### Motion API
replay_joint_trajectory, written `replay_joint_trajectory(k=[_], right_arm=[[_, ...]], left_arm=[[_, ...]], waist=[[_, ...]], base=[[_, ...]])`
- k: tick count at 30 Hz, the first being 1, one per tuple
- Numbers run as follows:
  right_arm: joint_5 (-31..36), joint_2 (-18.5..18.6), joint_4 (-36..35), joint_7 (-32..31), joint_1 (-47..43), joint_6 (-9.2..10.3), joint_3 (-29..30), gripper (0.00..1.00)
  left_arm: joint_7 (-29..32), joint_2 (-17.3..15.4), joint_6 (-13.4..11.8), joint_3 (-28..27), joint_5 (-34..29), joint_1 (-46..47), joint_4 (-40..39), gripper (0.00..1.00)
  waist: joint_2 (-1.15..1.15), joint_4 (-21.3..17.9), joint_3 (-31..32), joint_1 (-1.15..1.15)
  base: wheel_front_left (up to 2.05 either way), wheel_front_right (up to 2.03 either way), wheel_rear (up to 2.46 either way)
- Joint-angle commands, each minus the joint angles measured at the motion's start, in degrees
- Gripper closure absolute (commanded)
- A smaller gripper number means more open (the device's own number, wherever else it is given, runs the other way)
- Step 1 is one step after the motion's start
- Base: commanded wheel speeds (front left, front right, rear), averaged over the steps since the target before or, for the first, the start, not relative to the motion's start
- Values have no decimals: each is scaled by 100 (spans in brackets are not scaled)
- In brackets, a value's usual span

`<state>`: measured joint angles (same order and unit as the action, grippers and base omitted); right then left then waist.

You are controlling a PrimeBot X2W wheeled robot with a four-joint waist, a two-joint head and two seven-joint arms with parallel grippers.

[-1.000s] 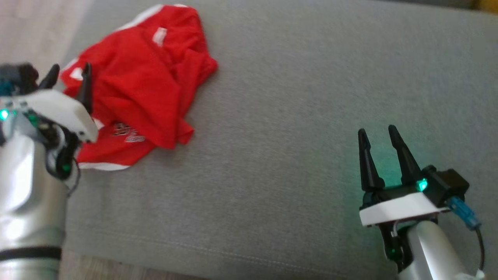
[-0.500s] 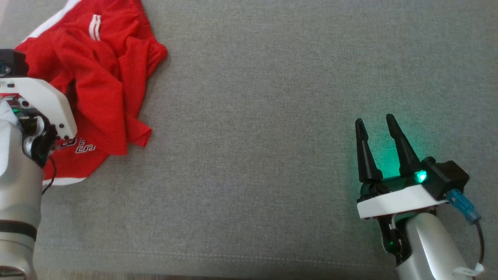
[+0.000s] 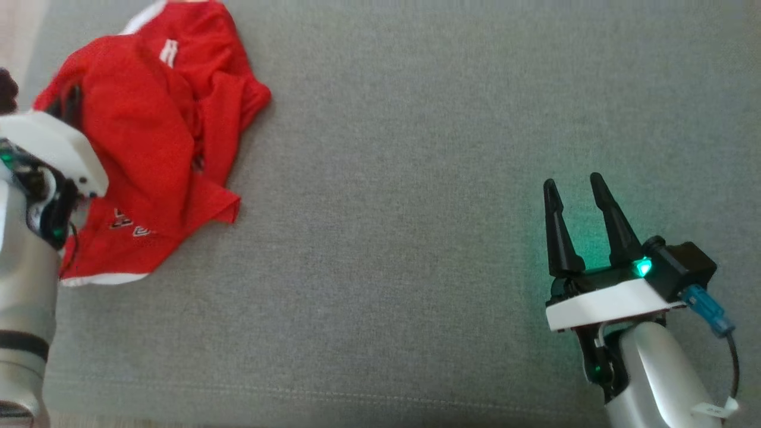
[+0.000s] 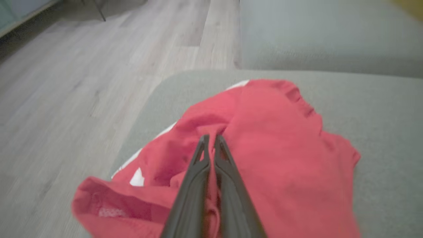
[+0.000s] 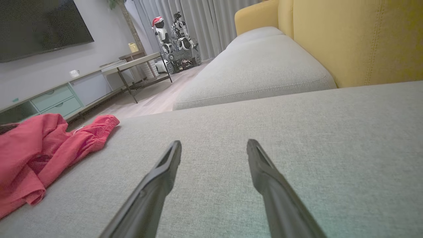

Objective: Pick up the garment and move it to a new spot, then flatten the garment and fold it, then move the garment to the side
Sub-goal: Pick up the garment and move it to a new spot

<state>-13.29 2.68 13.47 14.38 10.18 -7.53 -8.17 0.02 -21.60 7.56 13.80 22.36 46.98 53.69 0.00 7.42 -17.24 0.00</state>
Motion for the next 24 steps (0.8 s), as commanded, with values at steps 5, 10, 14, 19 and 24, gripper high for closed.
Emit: replay_joint_trajectory(k=[5,10,14,19,24], right_arm=[[-154,20,-78,61,-109,4,-142,0],[-256,20,-24,62,-232,4,-179,0],[-311,20,-4,62,-304,4,-203,0],[-346,20,-9,62,-366,4,-184,0],[-372,20,-6,62,-373,4,-117,0]], left_arm=[[-535,-334,-17,-252,109,360,-601,100],[-757,-274,-123,-307,174,300,-1238,100],[-699,-231,-248,-328,230,152,-1890,100],[-432,-105,-347,-227,278,-71,-2649,100],[-50,213,-533,-34,371,-360,-3540,100]], waist=[[0,159,551,0],[0,205,898,0],[0,177,1078,0],[0,89,1207,0],[0,-164,1322,0]], base=[[0,0,0],[0,0,0],[0,0,0],[0,0,0],[0,0,0]])
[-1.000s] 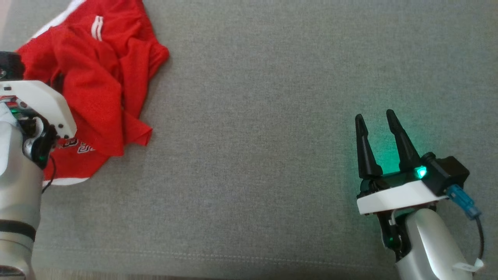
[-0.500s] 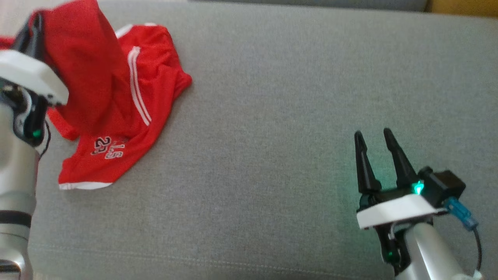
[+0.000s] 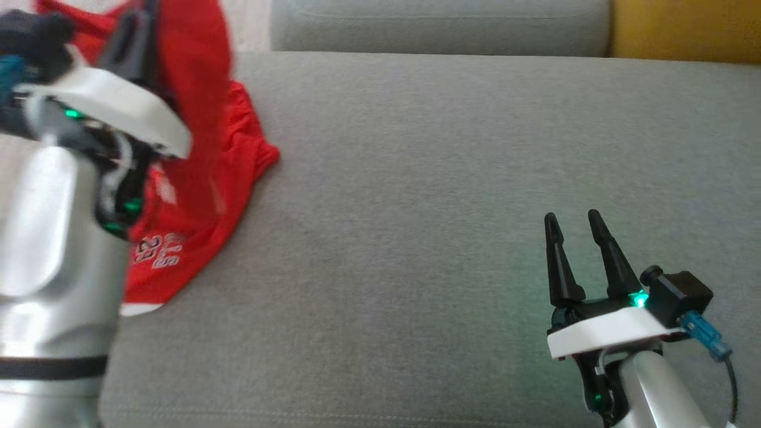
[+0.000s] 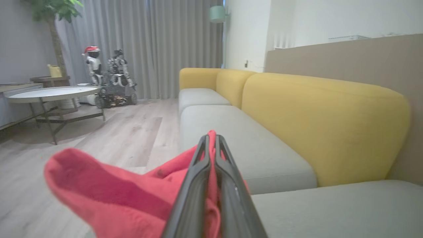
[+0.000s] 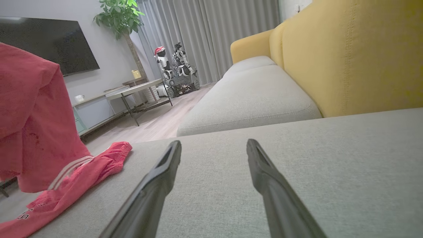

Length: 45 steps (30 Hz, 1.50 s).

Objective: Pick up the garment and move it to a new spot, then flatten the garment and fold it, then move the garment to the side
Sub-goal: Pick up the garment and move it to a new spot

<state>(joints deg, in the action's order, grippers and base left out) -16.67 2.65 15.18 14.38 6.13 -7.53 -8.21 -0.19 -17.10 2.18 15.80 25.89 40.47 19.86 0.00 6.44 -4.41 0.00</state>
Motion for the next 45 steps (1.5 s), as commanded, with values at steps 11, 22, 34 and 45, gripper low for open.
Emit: replay_joint_trajectory(k=[11,22,34,45], right_arm=[[-141,22,-403,62,170,4,-172,0],[-345,22,-830,62,432,4,-394,0],[-476,22,-939,62,478,4,-410,0],[-208,22,-792,62,308,4,22,0]], left_arm=[[349,361,-463,291,-186,174,-728,100],[62,990,-679,719,-451,685,144,100],[-424,1418,-546,1555,88,1228,1314,0],[-1011,693,-602,1185,282,1277,1258,0]], waist=[[0,-1102,-69,0],[0,-2362,-620,0],[0,-2916,-854,0],[0,-1808,-406,0]], base=[[0,0,0],[0,0,0],[0,0,0],[0,0,0]])
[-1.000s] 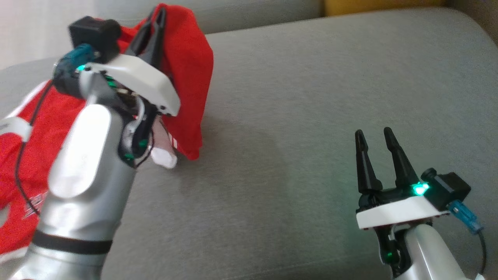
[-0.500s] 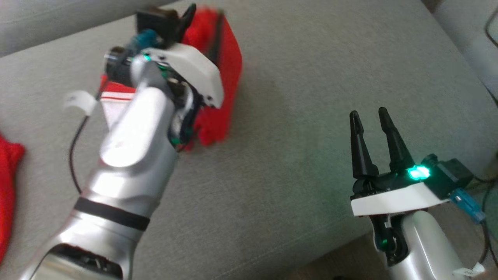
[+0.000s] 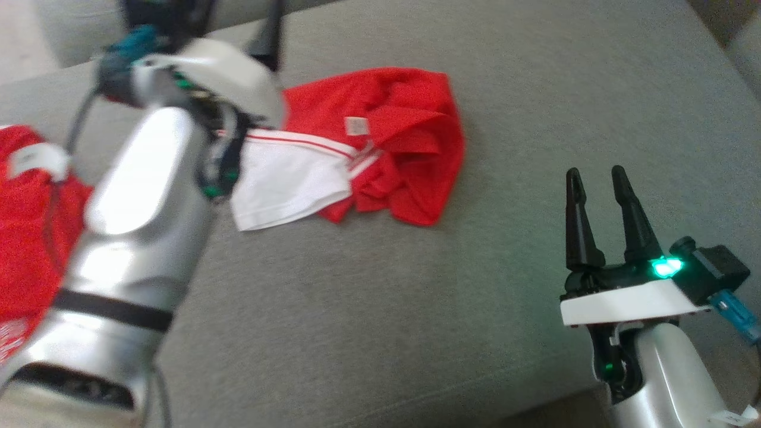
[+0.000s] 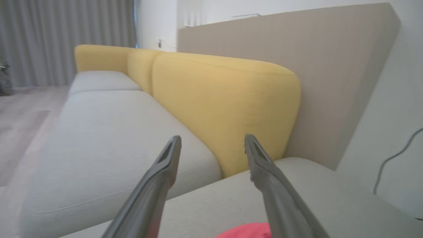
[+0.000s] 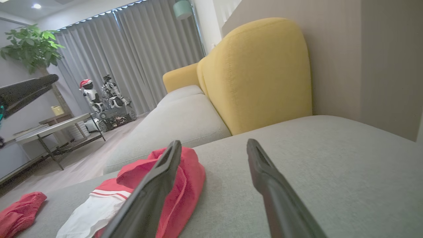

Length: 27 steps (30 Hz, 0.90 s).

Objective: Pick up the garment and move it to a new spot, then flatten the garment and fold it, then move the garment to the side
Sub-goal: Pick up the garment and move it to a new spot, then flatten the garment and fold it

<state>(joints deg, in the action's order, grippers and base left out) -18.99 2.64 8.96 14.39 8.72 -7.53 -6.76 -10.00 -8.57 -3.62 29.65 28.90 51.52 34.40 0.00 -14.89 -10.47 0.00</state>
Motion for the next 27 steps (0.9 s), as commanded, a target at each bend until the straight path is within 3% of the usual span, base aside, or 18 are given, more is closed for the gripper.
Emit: replay_joint_trajectory(k=[1,7,12,20,27], right_arm=[[69,23,-146,61,24,4,-88,0],[360,23,37,61,-161,4,163,0],[542,23,174,61,-340,4,300,0],[933,23,261,61,-367,4,487,0],[1976,23,295,-320,218,4,347,0]], left_arm=[[-57,-292,-36,-222,-40,72,-242,0],[-223,-800,-175,-315,8,-1071,-641,0],[-410,-885,-324,-420,182,-2395,-1171,0],[-496,-560,-538,-719,85,-3711,-1935,0],[-498,-265,-381,-870,-205,-3739,-2138,0]], waist=[[0,459,251,0],[0,1231,585,0],[0,1684,754,0],[0,2045,794,0],[0,2214,594,0]], base=[[0,0,0],[0,0,0],[0,0,0],[0,0,0],[0,0,0]])
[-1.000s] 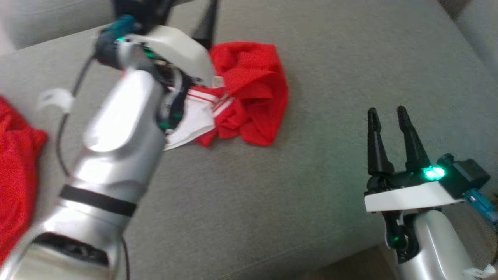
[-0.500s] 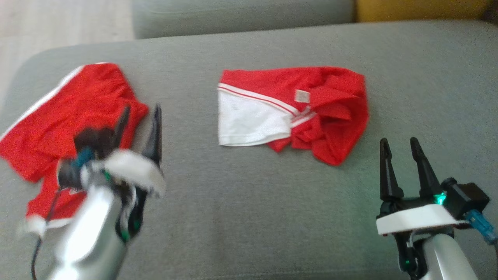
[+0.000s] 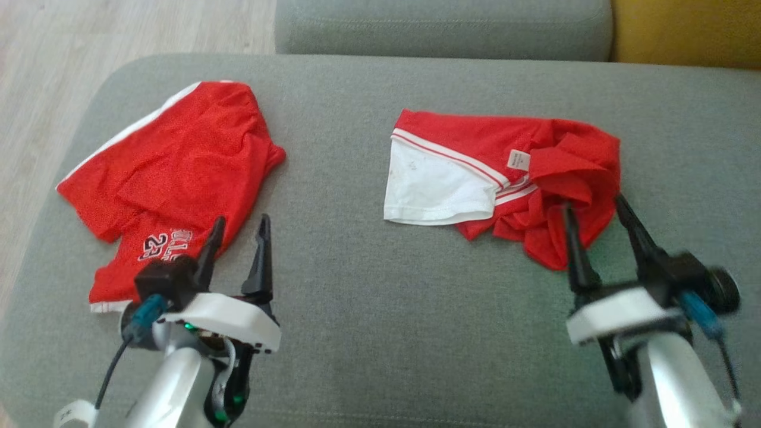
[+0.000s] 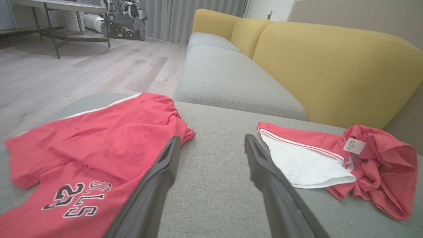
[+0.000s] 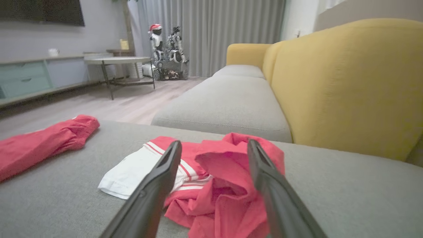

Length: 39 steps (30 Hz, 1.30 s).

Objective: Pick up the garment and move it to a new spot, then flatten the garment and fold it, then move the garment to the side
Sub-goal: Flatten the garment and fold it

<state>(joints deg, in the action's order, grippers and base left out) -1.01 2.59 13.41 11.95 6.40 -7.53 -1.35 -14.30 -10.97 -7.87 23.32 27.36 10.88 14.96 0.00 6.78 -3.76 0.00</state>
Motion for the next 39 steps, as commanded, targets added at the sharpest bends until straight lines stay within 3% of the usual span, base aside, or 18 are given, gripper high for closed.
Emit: replay_joint_trajectory(k=[1,8,18,19,20,21,26,32,35,39], right_arm=[[364,29,-108,-160,566,4,-256,0],[1448,53,461,-503,1295,4,-347,0],[2609,69,1409,-692,1959,4,350,0],[2636,63,1488,-688,1991,4,367,13],[2623,57,1544,-626,2031,4,368,87],[2601,52,1585,-563,2072,4,369,100],[2227,34,1658,-159,2317,4,-34,100],[925,31,1019,-38,2721,4,-866,100],[708,31,697,-334,2899,4,-664,100],[836,318,535,-827,3020,4,291,100]], left_arm=[[-69,14,71,-263,-71,330,-190,0],[-69,229,277,-368,-186,370,-74,0],[-69,452,506,-611,-383,462,120,0],[-70,468,522,-635,-403,465,133,0],[-70,485,537,-655,-422,467,147,0],[-70,500,553,-676,-440,468,162,0],[-70,568,619,-775,-515,438,241,0],[-70,631,670,-912,-573,374,288,0],[-70,661,695,-939,-613,349,292,0],[-70,700,743,-917,-661,337,294,0]], waist=[[0,67,-118,0],[0,260,-382,0],[0,500,-622,0],[0,503,-630,0],[0,505,-636,0],[0,501,-638,0],[0,383,-562,0],[0,115,-403,0],[0,5,-336,0],[0,-51,-323,0]], base=[[0,0,0],[0,0,0],[0,0,0],[0,0,0],[0,0,0],[0,0,0],[0,0,0],[0,0,0],[0,0,0],[0,0,0]])
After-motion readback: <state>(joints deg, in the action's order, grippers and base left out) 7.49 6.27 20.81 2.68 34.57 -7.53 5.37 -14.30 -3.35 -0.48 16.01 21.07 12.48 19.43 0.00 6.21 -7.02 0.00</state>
